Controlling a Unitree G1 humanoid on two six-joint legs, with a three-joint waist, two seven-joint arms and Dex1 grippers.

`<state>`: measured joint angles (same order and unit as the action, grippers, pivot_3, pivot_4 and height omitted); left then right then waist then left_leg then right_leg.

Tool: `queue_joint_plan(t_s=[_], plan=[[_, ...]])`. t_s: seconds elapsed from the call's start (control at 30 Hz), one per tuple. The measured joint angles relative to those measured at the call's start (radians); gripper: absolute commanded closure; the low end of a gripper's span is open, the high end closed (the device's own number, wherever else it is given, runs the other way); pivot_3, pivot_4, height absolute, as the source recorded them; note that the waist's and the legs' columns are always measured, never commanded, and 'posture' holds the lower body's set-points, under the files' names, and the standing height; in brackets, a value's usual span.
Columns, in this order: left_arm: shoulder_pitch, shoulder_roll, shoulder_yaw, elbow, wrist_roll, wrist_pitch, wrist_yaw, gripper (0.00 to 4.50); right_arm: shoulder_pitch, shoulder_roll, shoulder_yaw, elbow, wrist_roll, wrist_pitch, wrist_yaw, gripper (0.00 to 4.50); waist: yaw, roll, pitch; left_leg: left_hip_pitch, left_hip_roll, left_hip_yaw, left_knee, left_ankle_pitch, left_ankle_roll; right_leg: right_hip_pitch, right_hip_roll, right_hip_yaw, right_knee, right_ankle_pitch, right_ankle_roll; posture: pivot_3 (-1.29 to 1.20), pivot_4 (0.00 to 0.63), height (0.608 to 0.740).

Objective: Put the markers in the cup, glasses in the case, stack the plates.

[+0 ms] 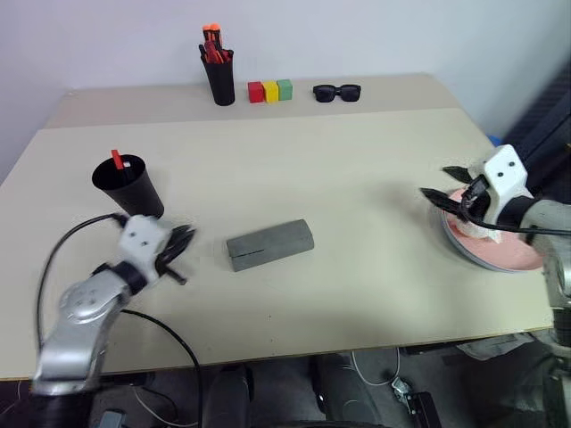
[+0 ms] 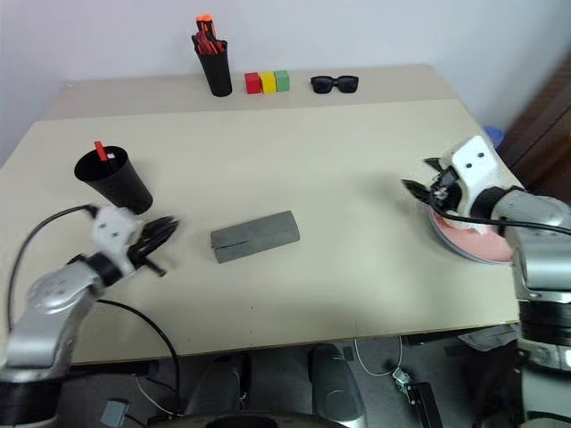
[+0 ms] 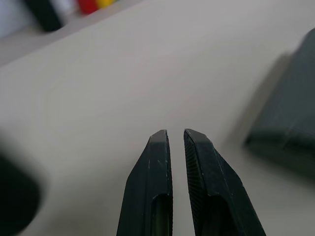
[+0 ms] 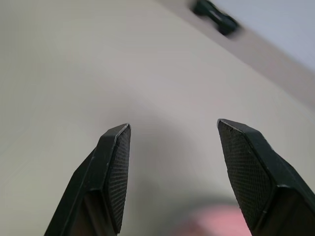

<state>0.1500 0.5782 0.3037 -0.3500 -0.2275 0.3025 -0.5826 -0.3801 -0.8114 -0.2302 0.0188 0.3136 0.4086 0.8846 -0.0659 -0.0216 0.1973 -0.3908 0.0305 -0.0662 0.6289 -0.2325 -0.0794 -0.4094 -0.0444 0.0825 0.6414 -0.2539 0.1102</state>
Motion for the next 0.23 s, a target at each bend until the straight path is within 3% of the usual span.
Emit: queue_joint_plan(t_s=[0.23], plan=[[0.111, -0.012, 0.109, -0.069, -0.017, 0.001, 0.04, 4.03, -0.03, 0.009, 0.1, 0.075, 0.027, -0.017, 0.126, 1.69, 0.023, 0.0, 0.0, -0.001, 0.0, 0.001, 0.001, 0.0, 0.0, 0.003, -0.002, 0.0, -0.01, 0.001, -0.002, 0.0, 0.15, 0.74]])
